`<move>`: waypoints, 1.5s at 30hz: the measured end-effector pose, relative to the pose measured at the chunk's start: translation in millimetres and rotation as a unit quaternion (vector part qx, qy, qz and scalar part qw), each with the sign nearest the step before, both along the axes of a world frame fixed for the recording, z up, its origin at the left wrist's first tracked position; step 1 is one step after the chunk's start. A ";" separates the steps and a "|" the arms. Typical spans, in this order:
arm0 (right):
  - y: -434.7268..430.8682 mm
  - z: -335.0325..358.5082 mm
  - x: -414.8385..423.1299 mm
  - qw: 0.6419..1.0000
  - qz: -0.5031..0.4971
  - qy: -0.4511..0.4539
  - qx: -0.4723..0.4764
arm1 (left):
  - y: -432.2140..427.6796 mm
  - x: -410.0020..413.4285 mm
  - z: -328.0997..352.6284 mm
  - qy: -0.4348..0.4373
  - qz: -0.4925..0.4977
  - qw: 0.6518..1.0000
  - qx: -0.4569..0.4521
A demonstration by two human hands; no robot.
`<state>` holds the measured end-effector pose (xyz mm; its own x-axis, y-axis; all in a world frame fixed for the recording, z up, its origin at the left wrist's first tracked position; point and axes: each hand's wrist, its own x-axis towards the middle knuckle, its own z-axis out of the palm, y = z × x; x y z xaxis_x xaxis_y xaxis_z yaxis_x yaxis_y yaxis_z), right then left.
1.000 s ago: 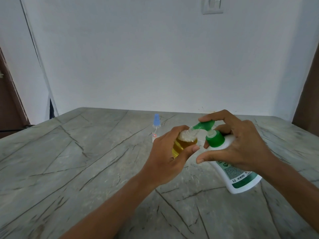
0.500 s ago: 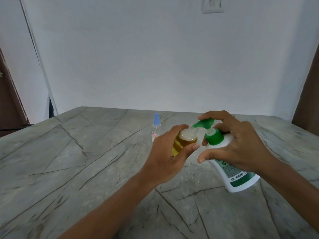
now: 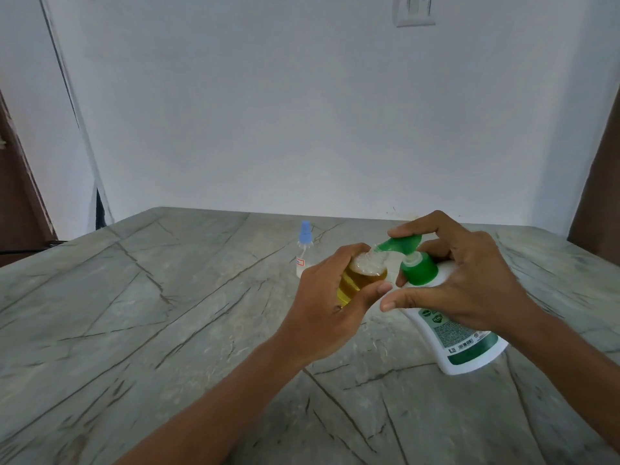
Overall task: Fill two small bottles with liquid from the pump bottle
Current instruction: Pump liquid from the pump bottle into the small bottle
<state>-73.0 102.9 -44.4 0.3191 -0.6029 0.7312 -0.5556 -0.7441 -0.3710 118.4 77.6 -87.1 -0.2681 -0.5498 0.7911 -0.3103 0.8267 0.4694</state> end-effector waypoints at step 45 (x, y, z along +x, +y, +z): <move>2.2 0.4 3.5 1.000 -0.003 -0.017 -0.005 | -4.2 -0.3 -4.9 -0.006 0.016 1.000 0.023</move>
